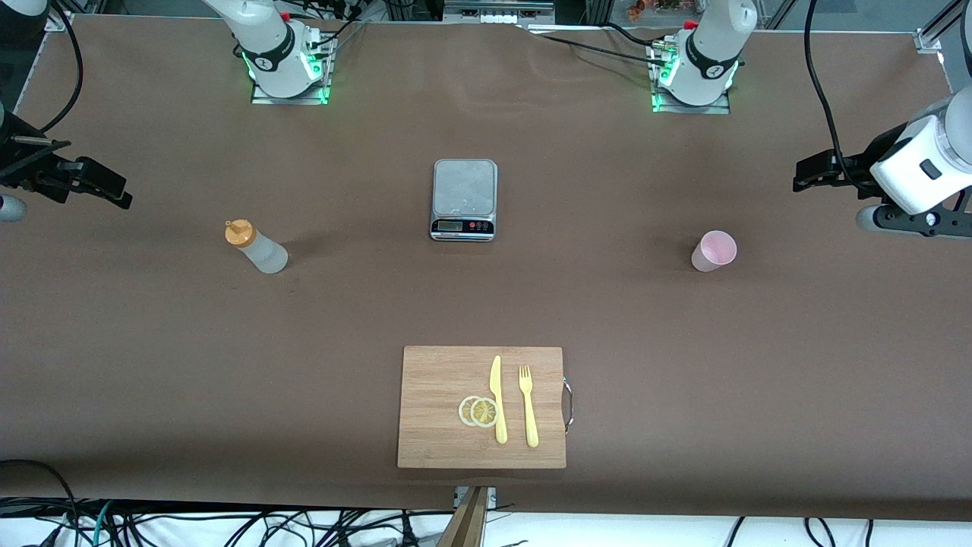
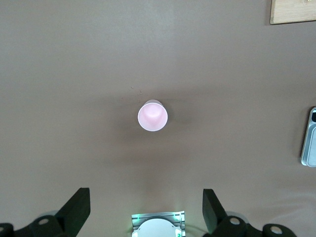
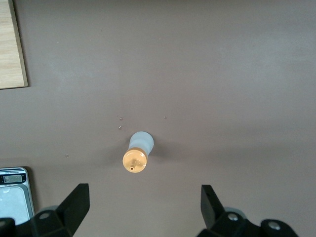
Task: Add sauce to pink cup with both arms
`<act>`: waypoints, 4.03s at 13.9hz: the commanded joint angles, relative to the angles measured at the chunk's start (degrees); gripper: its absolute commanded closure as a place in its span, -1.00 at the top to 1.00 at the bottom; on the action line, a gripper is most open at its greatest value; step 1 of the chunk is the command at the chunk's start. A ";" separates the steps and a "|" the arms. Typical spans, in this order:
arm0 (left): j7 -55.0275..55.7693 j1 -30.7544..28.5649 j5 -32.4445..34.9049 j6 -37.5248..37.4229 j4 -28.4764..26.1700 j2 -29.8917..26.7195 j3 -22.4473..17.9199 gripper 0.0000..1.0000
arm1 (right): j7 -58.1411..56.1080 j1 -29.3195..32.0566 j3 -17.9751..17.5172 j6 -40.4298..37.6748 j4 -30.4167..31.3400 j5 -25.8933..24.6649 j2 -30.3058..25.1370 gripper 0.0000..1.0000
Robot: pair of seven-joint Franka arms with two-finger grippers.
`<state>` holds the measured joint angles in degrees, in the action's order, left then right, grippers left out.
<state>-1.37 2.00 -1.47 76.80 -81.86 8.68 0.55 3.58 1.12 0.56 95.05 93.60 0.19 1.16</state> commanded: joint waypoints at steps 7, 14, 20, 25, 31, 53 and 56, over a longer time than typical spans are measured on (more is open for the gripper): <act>-0.04 -0.24 0.51 -0.78 1.09 0.73 -0.29 1.00 | 0.46 -0.24 0.06 -0.13 0.44 0.69 -0.55 1.00; -0.47 -0.33 1.12 -0.60 1.00 1.34 -0.29 1.00 | 0.46 -0.24 0.06 -0.13 0.44 0.69 -0.55 1.00; -0.39 -0.07 1.47 0.71 -0.58 1.87 -0.29 1.00 | 0.46 -0.24 0.06 -0.13 0.44 0.69 -0.55 1.00; -0.39 -0.24 1.56 4.74 -5.75 2.83 -0.38 1.00 | 0.46 -0.24 0.06 -0.21 0.44 0.69 -0.55 1.00; -0.56 -0.42 2.70 23.08 -20.77 2.83 -2.84 1.00 | 0.38 -0.24 0.06 -0.21 0.44 0.69 -0.55 1.00; -1.88 0.63 -0.02 56.87 -48.57 3.80 -4.77 0.97 | -1.82 -0.24 0.41 -0.21 0.61 0.78 -0.55 1.00; -1.71 1.25 -0.63 59.34 -50.15 3.89 -4.77 0.95 | -1.82 -0.15 0.50 -0.21 0.62 0.78 -0.55 1.00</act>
<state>-2.73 2.35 -0.55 134.33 -129.87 13.98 -3.79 2.65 1.11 0.58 95.04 93.74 0.19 1.16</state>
